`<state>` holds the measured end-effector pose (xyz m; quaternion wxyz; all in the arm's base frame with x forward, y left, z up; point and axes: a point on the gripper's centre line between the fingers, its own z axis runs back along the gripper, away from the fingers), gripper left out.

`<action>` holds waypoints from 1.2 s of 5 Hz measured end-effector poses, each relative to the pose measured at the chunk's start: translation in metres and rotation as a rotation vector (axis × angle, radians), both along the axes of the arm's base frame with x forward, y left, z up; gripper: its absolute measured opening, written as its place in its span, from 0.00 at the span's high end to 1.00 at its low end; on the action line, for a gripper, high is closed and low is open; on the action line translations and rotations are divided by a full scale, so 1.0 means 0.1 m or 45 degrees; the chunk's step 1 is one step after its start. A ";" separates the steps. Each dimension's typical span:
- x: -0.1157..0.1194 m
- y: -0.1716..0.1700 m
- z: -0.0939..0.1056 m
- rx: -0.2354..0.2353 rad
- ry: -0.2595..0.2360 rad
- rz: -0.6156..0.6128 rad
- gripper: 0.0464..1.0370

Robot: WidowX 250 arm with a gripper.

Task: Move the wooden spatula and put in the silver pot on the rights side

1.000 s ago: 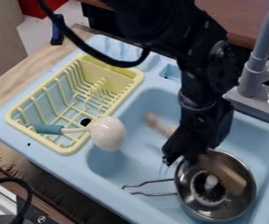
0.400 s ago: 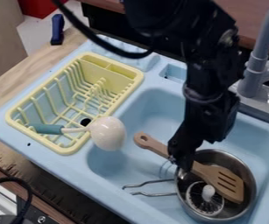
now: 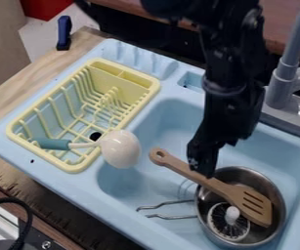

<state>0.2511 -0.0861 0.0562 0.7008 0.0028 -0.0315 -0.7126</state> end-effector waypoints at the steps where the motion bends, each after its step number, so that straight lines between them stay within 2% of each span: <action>1: 0.08 0.04 0.09 0.003 -0.005 0.110 0.04; 2: 0.15 0.15 0.11 -0.035 -0.012 0.296 0.04; 3: 0.26 0.30 0.16 -0.153 -0.126 0.620 0.04; 4: 0.34 0.46 0.18 -0.185 -0.174 0.947 0.04; 5: 0.32 0.59 0.18 -0.153 -0.152 1.261 0.04; 6: 0.33 0.69 0.23 -0.122 -0.148 1.423 0.04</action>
